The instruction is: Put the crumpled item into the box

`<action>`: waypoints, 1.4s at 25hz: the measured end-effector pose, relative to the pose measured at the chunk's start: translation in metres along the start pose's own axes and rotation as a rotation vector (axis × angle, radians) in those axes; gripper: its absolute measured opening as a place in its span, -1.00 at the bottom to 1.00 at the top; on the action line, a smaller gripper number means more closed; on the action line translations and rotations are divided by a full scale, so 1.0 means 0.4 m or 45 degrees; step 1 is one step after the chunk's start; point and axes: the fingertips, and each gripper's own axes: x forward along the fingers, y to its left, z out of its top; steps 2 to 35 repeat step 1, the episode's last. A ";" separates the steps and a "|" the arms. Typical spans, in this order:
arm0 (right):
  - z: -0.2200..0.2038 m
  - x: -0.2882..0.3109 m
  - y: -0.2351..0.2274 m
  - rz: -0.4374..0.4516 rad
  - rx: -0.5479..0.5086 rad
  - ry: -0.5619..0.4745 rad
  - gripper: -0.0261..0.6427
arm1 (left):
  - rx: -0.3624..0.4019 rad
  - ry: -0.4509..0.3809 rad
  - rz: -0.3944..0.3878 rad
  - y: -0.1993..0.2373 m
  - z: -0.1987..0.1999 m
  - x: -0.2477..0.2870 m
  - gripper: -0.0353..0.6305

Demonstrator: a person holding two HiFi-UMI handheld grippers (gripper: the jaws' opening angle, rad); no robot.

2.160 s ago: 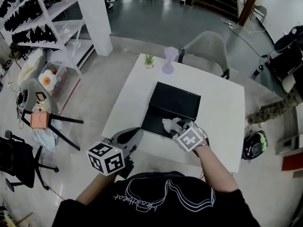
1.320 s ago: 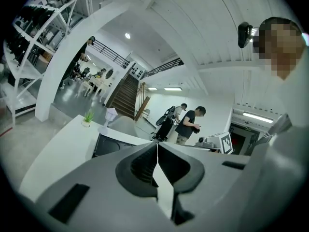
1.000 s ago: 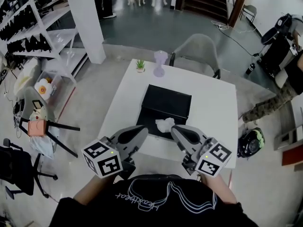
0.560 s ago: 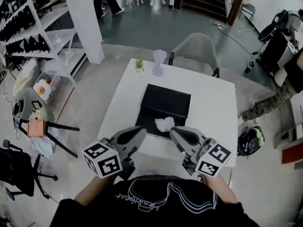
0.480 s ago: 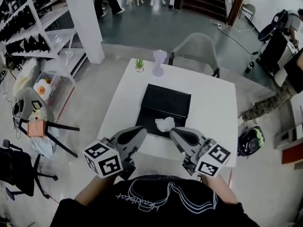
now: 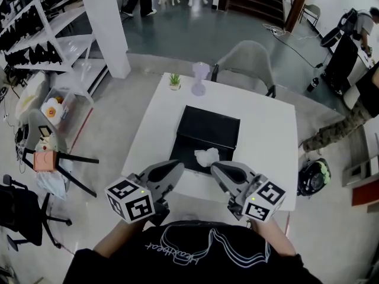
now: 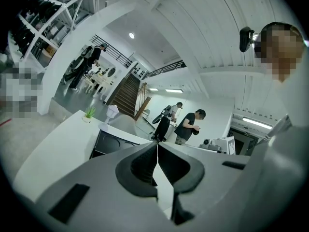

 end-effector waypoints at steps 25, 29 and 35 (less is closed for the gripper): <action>-0.003 0.002 -0.002 0.000 0.000 0.004 -0.91 | 0.000 0.001 -0.001 0.003 0.000 0.002 -0.87; -0.003 0.002 -0.002 0.000 0.000 0.004 -0.91 | 0.000 0.001 -0.001 0.003 0.000 0.002 -0.87; -0.003 0.002 -0.002 0.000 0.000 0.004 -0.91 | 0.000 0.001 -0.001 0.003 0.000 0.002 -0.87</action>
